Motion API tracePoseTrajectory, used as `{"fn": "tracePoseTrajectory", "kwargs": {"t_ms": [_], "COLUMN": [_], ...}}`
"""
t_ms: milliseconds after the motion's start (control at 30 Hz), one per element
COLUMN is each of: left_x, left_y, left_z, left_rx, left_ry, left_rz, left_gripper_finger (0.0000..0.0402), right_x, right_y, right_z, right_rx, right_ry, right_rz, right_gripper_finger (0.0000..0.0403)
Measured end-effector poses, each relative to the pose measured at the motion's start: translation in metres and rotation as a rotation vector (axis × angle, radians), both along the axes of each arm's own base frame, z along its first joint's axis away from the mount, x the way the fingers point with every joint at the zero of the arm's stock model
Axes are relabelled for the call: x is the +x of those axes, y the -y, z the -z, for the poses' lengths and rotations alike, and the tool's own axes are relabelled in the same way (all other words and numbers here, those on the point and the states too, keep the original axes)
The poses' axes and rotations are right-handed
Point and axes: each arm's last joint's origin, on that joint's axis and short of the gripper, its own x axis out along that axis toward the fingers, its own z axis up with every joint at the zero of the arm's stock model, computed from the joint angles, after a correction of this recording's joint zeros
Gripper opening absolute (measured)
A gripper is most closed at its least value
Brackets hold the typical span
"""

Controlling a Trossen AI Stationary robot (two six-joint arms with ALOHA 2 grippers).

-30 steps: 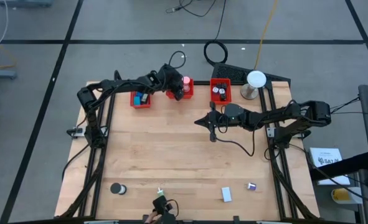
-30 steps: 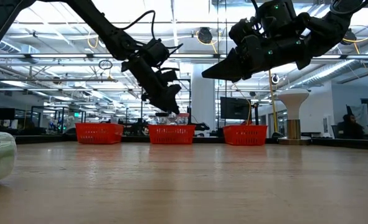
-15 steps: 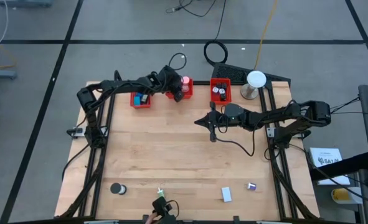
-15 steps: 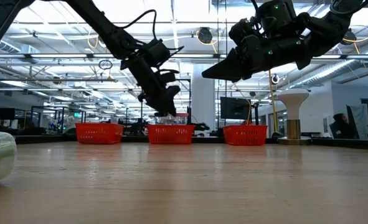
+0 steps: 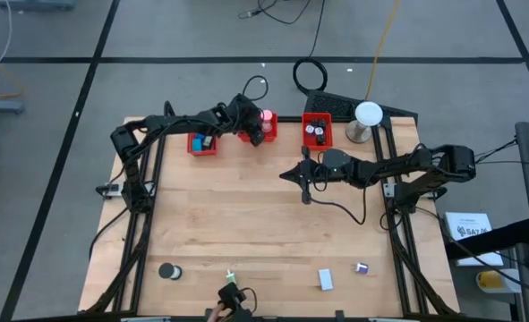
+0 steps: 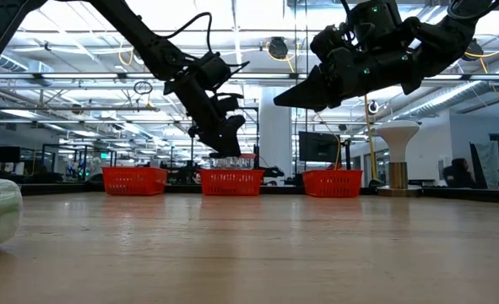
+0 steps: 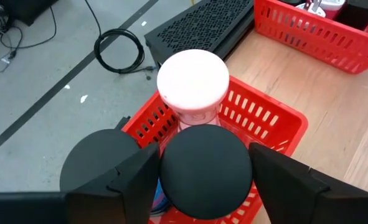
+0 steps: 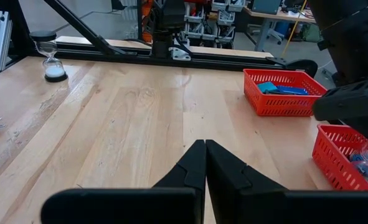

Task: Pick & Place Office items
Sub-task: Put the light orange hourglass into the middle orange basket, then put the white timer into the left orange basket

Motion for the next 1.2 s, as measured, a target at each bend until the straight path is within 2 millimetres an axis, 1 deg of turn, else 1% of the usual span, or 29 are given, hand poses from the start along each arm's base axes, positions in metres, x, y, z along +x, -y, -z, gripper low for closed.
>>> {"fn": "tracePoseTrajectory", "kwargs": {"t_ms": [133,200,467,667,800,900,967,1067,1133,1200], "left_x": [-0.001,-0.002,-0.011,-0.021,-0.025,-0.028,-0.032,-0.040,-0.046,-0.051], "left_y": [0.000,0.001,0.007,0.015,0.024,0.035,0.046,0.065,0.075,0.084], "left_z": [0.000,-0.003,-0.033,-0.060,-0.070,-0.063,-0.052,-0.037,-0.029,-0.023], "left_rx": [0.013,0.019,0.094,0.146,0.138,0.089,0.074,0.129,0.138,0.089], "left_ry": [-0.018,-0.024,-0.015,0.000,0.048,0.138,0.199,0.305,0.363,0.390], "left_rz": [0.009,0.006,0.037,0.067,0.118,0.207,0.273,0.366,0.397,0.405], "left_gripper_finger": [0.0252,0.0254,0.0251,0.0227,0.0190,0.0149,0.0121,0.0082,0.0061,0.0044], "right_x": [0.000,0.000,0.000,0.000,0.000,0.000,0.000,0.000,0.000,0.000], "right_y": [0.000,0.000,0.000,0.000,0.000,0.000,0.000,0.000,0.000,0.000], "right_z": [0.000,0.000,0.000,0.000,0.000,0.000,0.000,0.000,0.000,0.000], "right_rx": [0.000,0.000,0.000,0.000,0.000,0.000,0.000,0.000,-0.001,0.000], "right_ry": [0.000,0.000,0.000,0.000,0.002,0.002,0.003,0.003,0.004,0.003], "right_rz": [0.000,0.000,0.000,0.000,0.000,0.001,0.000,0.001,0.001,0.001], "right_gripper_finger": [0.0004,0.0004,0.0004,0.0004,0.0004,0.0004,0.0004,0.0004,0.0004,0.0004]}}
